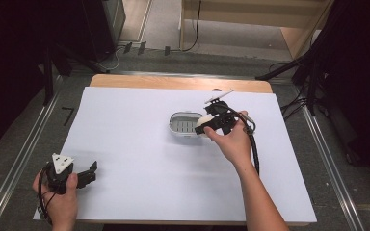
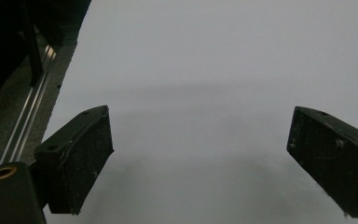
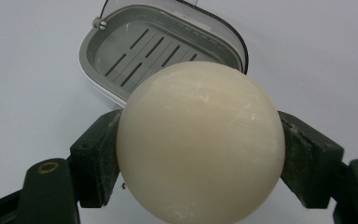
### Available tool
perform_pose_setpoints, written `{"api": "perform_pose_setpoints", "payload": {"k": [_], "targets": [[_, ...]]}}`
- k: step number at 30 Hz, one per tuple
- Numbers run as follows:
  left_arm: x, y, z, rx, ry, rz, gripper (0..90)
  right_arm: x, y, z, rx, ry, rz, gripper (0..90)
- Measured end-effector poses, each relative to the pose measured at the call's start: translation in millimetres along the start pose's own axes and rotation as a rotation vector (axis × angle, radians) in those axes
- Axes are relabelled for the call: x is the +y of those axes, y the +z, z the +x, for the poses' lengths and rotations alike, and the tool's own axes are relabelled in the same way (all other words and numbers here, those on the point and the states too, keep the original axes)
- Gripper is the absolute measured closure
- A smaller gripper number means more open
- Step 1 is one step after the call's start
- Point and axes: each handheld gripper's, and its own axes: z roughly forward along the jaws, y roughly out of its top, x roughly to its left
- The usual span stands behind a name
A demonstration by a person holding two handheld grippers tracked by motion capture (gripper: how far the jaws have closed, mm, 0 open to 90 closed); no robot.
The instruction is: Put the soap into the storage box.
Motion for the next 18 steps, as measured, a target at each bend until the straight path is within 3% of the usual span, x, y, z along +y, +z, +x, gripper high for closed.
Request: {"api": "perform_pose_setpoints", "payload": {"k": [18], "targets": [[0.0, 0.2, 0.8, -0.004, -0.002, 0.0, 7.4, 21.0, 17.1, 12.4, 0.003, -0.009, 0.02, 23.9]]}}
